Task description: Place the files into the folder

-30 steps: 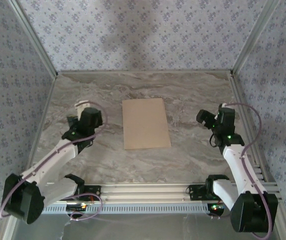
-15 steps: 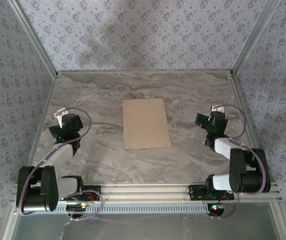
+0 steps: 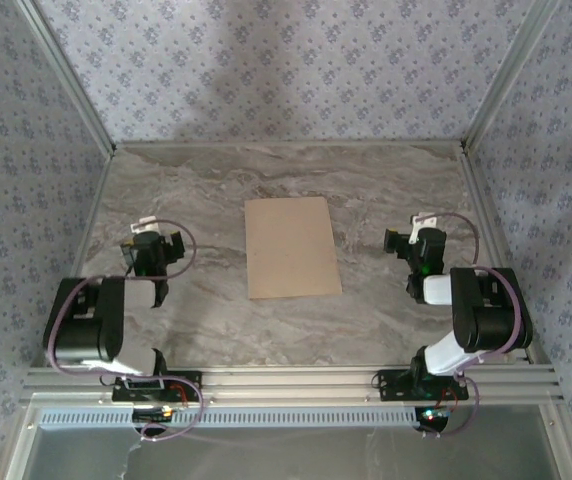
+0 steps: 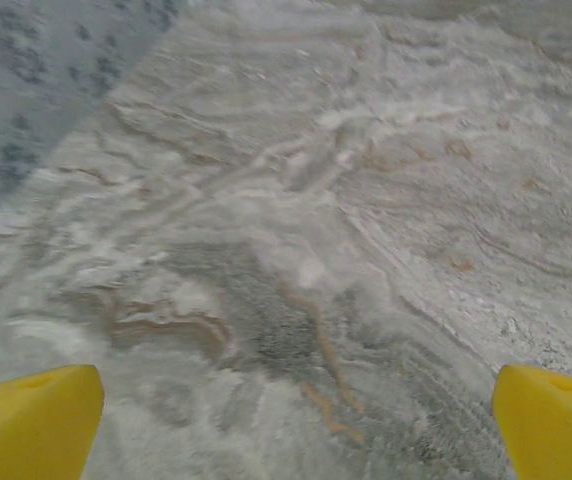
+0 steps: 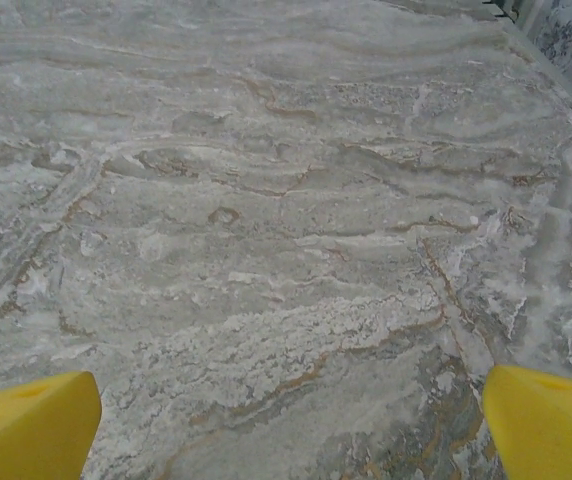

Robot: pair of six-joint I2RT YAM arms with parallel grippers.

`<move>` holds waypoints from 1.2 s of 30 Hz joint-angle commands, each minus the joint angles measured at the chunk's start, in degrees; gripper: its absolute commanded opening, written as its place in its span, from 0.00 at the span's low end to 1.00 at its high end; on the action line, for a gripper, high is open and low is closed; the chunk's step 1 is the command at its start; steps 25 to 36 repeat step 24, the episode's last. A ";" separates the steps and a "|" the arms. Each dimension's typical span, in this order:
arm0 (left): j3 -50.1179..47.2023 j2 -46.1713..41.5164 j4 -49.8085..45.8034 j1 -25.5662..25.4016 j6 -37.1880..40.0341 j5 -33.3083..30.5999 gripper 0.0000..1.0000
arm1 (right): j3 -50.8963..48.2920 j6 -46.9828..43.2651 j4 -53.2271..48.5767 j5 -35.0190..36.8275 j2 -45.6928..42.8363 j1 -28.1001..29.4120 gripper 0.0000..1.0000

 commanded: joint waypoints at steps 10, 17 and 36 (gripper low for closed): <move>1.63 1.08 6.09 0.24 1.69 3.33 1.00 | 0.47 -1.37 2.34 -0.74 -0.29 -0.25 1.00; 1.70 1.09 5.78 0.20 1.68 3.28 1.00 | 0.53 -1.37 2.30 -0.77 -0.20 -0.24 1.00; 1.75 1.05 5.77 0.23 1.68 3.28 1.00 | 0.22 -1.46 2.83 0.09 -0.29 0.01 1.00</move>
